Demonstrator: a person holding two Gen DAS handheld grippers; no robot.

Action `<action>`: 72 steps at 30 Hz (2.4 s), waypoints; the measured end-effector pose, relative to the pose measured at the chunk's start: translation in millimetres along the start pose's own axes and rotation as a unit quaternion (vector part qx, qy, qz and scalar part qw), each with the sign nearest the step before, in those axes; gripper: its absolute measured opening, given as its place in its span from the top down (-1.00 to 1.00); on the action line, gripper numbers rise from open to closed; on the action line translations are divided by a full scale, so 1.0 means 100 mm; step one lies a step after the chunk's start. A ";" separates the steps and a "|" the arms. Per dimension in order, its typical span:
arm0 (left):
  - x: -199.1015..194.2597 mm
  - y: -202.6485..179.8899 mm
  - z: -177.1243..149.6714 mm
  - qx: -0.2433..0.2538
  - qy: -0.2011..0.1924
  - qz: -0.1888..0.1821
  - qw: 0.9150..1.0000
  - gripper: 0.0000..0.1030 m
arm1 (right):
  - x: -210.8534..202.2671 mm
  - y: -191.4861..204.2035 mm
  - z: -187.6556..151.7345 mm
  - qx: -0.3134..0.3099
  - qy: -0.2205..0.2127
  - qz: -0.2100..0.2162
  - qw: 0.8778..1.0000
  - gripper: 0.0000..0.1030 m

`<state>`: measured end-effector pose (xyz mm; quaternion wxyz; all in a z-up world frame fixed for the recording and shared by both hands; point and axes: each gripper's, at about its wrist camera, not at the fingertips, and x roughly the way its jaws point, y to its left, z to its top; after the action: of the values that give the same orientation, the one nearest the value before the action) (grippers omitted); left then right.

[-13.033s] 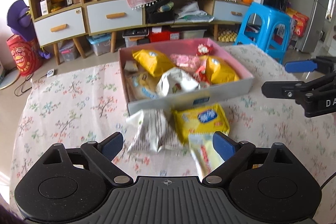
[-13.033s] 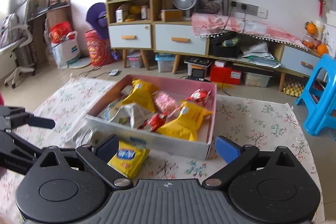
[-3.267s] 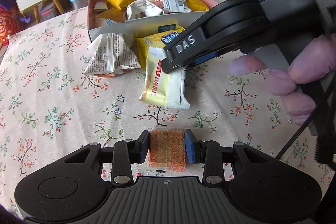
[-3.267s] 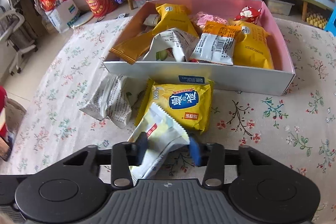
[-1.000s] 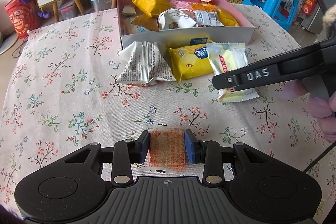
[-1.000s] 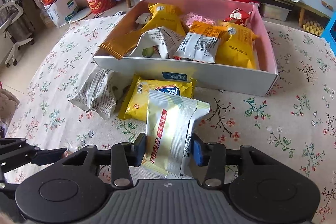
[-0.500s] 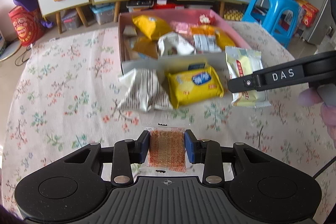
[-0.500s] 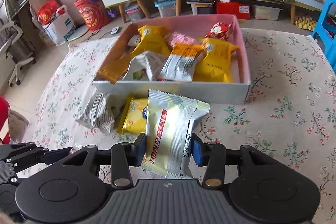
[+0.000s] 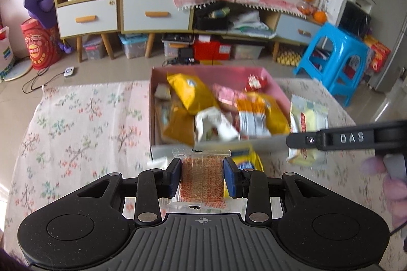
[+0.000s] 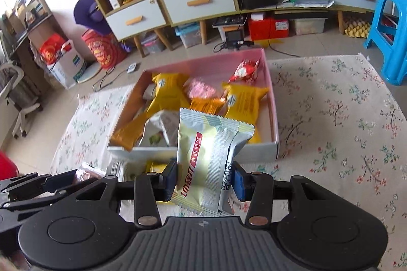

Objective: Organize snacks
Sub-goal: 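Lift both held snacks and carry them over the box, then lower both snacks into the box and open both tools, then withdraw both open tools from the box toward the last two snacks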

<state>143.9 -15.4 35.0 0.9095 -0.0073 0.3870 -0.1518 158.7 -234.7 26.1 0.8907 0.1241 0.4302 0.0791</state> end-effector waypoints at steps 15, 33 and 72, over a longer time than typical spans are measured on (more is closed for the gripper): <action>0.68 0.04 0.44 -0.006 -0.035 0.032 0.999 0.36 | 0.31 -0.15 0.45 0.021 -0.045 0.025 0.998 0.35; 1.10 0.03 0.56 -0.006 -0.069 0.045 0.997 -0.04 | 0.59 -0.22 0.60 -0.008 -0.056 0.021 0.998 0.03; 0.12 0.02 0.06 0.021 -0.030 0.044 0.998 -0.83 | -0.14 0.09 0.14 -0.069 -0.078 -0.018 0.994 -0.75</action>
<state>156.6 -17.8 30.5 0.9264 0.0243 0.3563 -0.1194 160.9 -231.4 47.5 0.9293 0.0600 0.3547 0.0829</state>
